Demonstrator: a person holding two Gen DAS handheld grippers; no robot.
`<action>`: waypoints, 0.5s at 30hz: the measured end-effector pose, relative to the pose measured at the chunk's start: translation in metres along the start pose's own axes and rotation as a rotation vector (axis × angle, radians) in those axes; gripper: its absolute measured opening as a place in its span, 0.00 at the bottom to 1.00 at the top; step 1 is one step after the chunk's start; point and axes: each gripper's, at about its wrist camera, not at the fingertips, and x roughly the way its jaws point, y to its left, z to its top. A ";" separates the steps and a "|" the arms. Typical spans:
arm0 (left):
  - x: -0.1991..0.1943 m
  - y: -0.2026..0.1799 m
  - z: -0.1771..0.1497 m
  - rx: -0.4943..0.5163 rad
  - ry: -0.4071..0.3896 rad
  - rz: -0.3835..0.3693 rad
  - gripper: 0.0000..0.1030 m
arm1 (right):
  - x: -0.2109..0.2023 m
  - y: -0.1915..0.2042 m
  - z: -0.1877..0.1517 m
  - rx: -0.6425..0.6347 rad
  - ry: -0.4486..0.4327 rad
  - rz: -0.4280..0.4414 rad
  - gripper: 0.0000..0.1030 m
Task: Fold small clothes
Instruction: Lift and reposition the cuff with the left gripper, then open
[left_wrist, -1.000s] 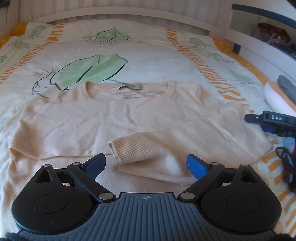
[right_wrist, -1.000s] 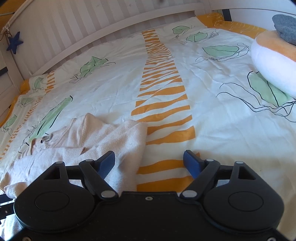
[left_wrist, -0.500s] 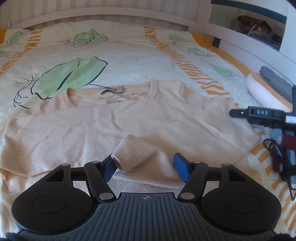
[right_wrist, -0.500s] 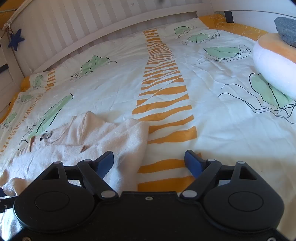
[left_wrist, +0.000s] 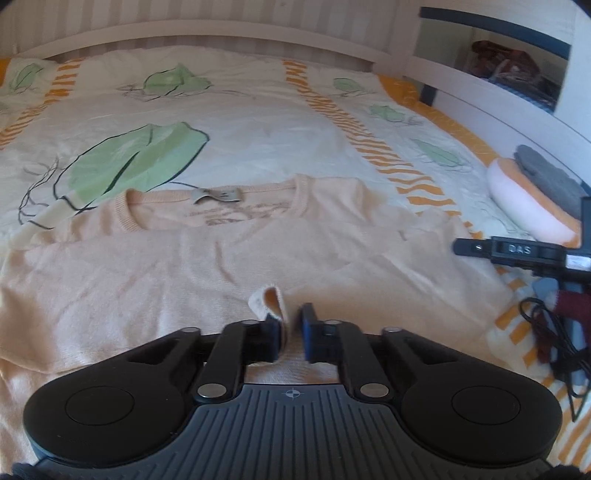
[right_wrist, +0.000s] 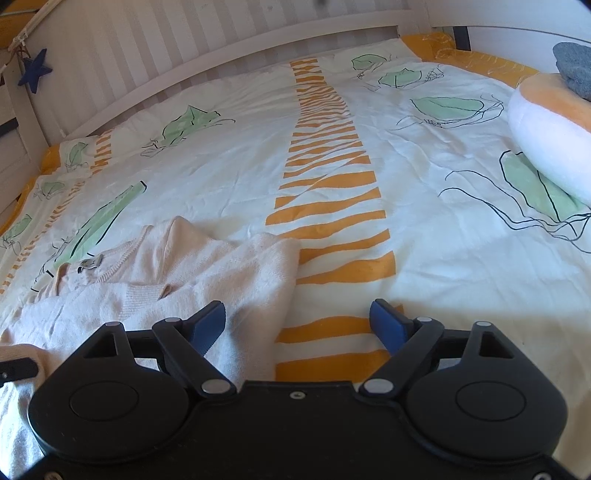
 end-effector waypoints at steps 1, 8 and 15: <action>-0.002 0.001 0.002 -0.002 -0.011 0.010 0.05 | -0.001 -0.001 0.000 0.004 -0.004 0.003 0.84; -0.061 0.001 0.041 0.117 -0.173 0.073 0.05 | -0.016 -0.020 0.008 0.116 -0.101 0.024 0.85; -0.092 0.065 0.056 0.018 -0.199 0.221 0.05 | -0.017 -0.016 0.011 0.110 -0.126 0.055 0.85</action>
